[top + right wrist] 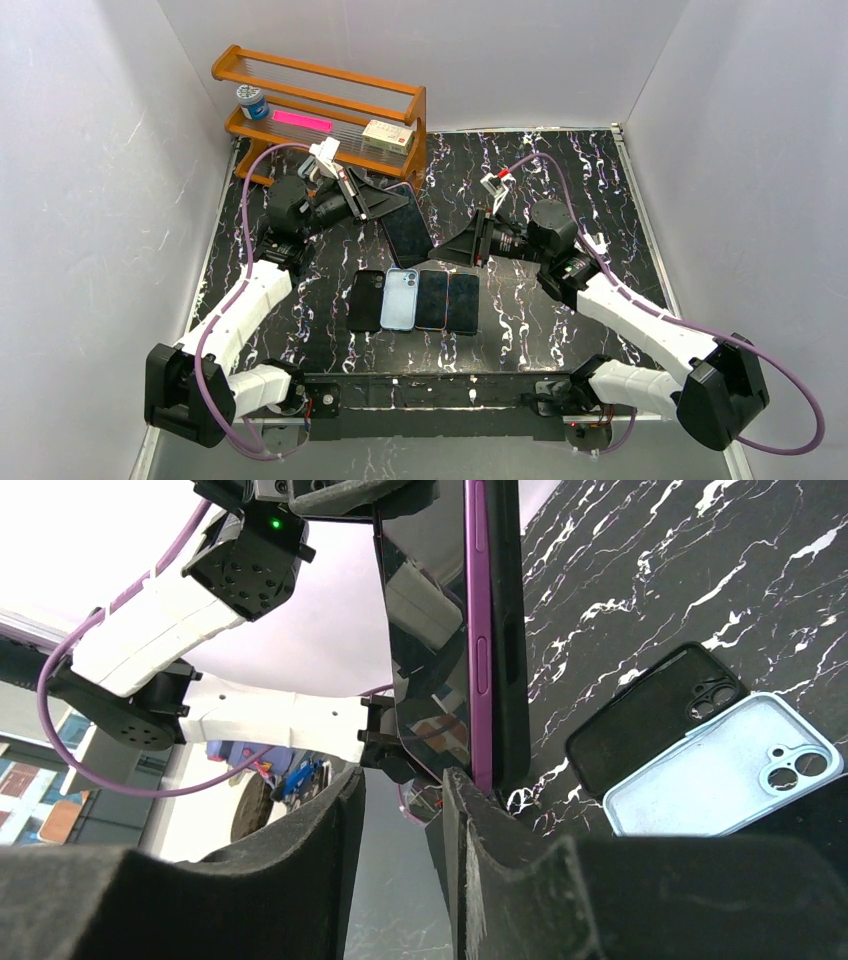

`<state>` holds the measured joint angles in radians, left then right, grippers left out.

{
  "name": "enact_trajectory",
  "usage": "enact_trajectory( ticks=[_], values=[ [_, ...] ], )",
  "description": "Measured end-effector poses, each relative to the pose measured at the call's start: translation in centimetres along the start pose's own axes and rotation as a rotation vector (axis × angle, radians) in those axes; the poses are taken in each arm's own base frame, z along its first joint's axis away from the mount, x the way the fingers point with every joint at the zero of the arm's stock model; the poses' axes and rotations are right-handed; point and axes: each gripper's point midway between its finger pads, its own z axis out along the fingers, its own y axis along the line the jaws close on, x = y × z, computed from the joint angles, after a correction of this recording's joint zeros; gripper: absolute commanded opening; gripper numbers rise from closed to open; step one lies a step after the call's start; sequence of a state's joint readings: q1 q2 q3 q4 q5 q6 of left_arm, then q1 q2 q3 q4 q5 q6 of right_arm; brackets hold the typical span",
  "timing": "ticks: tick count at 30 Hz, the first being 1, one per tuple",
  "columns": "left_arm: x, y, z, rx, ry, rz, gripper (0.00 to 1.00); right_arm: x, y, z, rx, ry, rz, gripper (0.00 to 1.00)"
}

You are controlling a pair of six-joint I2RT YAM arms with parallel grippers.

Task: Take the phone out of the phone case
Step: Remove the phone case from the phone.

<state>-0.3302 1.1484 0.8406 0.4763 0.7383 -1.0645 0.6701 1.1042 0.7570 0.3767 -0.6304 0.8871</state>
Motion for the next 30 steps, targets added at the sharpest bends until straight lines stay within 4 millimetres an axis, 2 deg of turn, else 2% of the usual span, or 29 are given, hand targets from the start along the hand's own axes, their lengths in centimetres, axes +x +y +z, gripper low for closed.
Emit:
enact_trajectory(
  ticks=[10,21,30],
  values=[
    [-0.3,-0.7,-0.3,0.014,-0.027,-0.016,0.0,-1.1,0.8,-1.3,0.042,-0.078,-0.044,0.47],
    [-0.5,-1.3,-0.3,0.03,-0.034,-0.019,0.0,-0.3,-0.3,-1.0,0.06,-0.05,-0.006,0.37],
    [-0.7,-1.6,-0.4,0.043,-0.043,-0.023,0.0,-0.4,0.3,-0.5,-0.007,-0.051,0.026,0.26]
  ],
)
